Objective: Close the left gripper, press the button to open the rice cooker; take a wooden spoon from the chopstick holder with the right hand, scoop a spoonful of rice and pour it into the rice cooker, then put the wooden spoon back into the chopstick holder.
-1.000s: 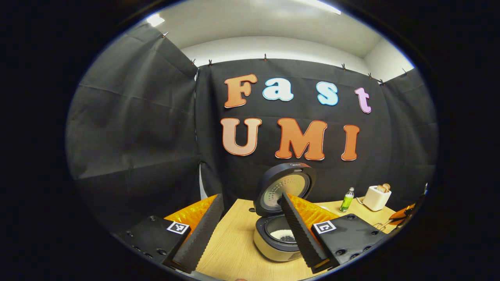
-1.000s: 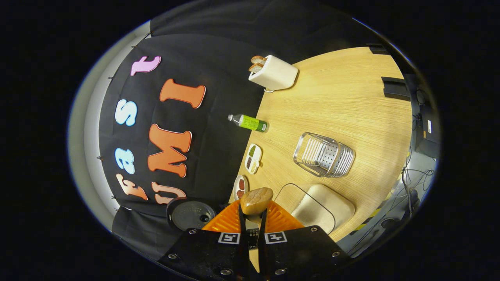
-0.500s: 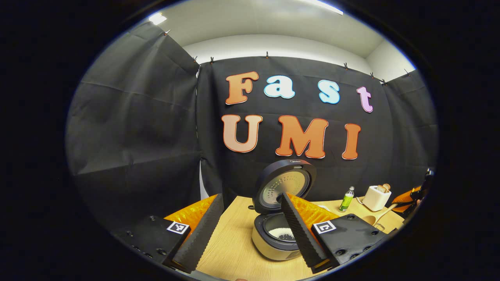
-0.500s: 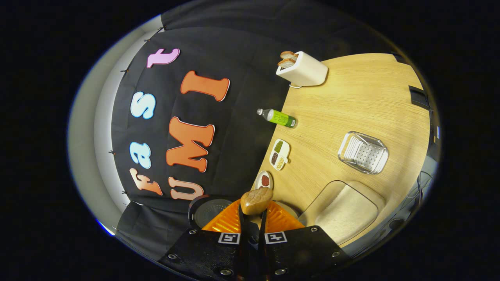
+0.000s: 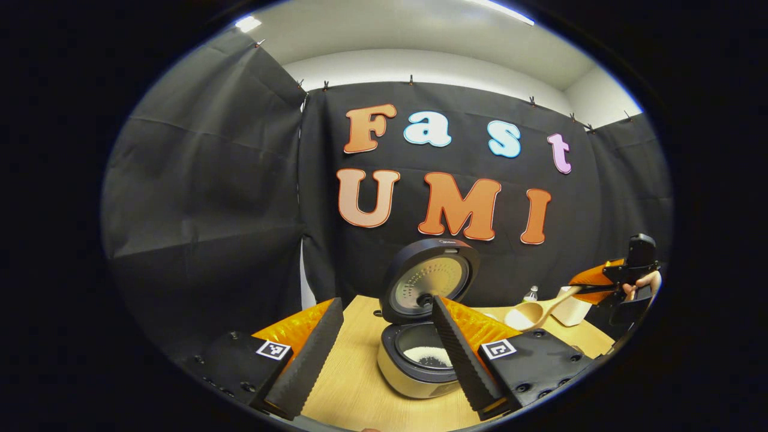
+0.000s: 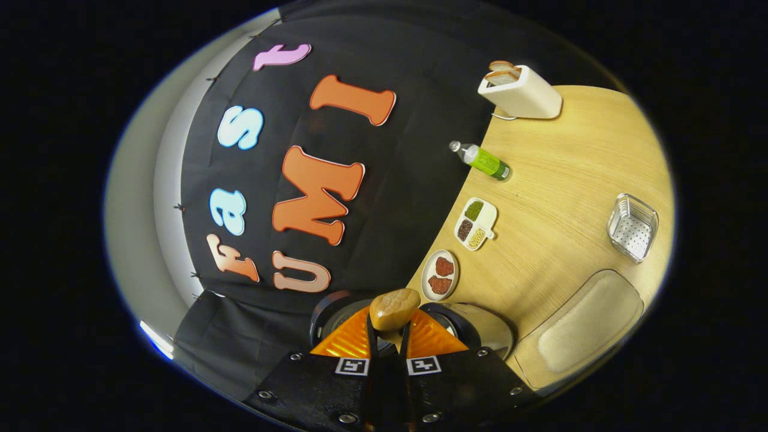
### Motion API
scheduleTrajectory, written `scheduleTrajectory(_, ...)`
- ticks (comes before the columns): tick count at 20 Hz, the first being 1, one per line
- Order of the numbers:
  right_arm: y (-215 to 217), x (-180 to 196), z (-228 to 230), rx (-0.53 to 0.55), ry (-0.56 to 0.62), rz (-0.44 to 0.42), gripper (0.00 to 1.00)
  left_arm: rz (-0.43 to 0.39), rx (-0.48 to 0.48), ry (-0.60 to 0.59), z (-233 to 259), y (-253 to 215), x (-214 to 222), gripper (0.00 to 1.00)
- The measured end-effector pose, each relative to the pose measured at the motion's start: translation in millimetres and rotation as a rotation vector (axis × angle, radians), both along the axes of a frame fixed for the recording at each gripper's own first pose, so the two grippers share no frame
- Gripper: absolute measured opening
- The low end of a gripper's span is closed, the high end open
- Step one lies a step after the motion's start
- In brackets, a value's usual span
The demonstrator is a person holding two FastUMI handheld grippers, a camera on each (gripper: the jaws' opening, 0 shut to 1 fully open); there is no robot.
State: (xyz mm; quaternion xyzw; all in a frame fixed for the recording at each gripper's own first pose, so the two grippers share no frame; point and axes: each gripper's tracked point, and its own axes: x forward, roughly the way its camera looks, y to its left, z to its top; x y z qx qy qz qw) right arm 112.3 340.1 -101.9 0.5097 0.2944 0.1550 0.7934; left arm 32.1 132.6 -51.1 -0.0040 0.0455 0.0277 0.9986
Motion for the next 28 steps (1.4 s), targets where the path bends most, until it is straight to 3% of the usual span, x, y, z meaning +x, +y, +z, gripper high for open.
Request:
scheduleTrajectory(10,71,27,4,-0.161,-0.083,0.078,0.09,0.043,-0.003,0.019,-7,29,5,0.99)
scheduleTrajectory(28,93,27,14,-0.361,-0.274,0.129,0.08,0.049,-0.001,0.028,-12,43,18,0.98)
